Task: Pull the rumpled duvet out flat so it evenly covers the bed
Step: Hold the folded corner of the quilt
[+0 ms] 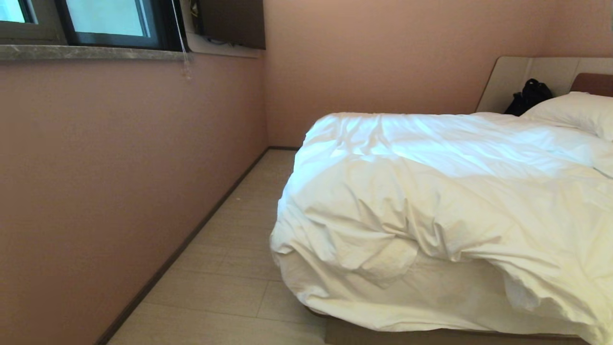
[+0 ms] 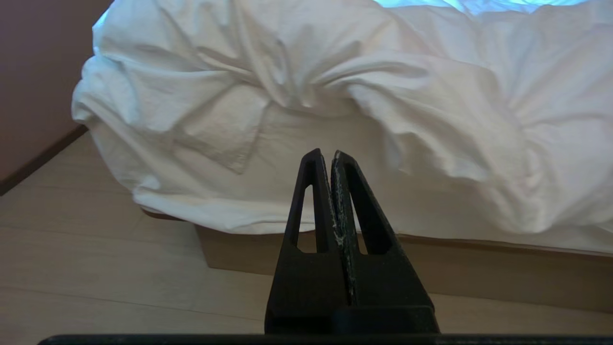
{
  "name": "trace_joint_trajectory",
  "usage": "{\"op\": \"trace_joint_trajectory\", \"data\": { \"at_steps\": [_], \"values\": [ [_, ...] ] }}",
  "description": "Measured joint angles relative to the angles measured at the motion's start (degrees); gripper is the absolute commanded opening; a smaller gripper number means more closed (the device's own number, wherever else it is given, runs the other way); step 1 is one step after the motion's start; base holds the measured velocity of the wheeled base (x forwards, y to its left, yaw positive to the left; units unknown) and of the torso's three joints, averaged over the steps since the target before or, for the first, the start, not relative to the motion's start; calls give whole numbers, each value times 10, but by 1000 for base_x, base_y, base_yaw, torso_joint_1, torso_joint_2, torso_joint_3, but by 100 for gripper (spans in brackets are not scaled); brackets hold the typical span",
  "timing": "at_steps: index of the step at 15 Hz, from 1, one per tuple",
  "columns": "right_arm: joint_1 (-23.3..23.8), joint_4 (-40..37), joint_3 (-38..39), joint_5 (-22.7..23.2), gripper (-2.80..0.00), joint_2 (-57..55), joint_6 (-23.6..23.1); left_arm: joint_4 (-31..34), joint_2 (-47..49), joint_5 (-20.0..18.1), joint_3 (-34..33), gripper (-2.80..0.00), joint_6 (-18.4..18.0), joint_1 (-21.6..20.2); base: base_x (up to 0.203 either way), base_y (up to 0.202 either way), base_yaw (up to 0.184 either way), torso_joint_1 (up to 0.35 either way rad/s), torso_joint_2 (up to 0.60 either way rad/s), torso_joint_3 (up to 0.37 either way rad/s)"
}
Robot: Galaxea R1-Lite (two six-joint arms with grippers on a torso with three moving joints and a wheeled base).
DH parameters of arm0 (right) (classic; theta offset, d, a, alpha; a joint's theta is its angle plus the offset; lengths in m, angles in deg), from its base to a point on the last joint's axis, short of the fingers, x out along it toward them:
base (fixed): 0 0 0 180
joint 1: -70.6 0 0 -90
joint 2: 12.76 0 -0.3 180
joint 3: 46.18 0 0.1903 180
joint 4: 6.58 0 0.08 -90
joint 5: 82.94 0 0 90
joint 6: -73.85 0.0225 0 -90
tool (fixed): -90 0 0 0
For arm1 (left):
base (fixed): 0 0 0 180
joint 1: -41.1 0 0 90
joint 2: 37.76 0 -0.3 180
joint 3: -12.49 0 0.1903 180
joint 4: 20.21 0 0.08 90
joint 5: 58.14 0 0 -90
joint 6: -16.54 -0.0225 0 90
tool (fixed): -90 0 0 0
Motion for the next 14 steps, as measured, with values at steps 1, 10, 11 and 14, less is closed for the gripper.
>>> {"op": "trace_joint_trajectory", "data": {
  "at_steps": [1, 10, 11, 14],
  "values": [
    [0, 0, 0, 0, -280, 0, 0, 0, 0, 0, 0, -280, 0, 0, 0, 193, 0, 2, 5, 2],
    [0, 0, 0, 0, -280, 0, 0, 0, 0, 0, 0, -280, 0, 0, 0, 195, -2, 1, 5, 3],
    [0, 0, 0, 0, -280, 0, 0, 0, 0, 0, 0, -280, 0, 0, 0, 199, 2, 7, 7, -2],
    [0, 0, 0, 0, -280, 0, 0, 0, 0, 0, 0, -280, 0, 0, 0, 197, -1, 4, 0, -3]
  ]
}}
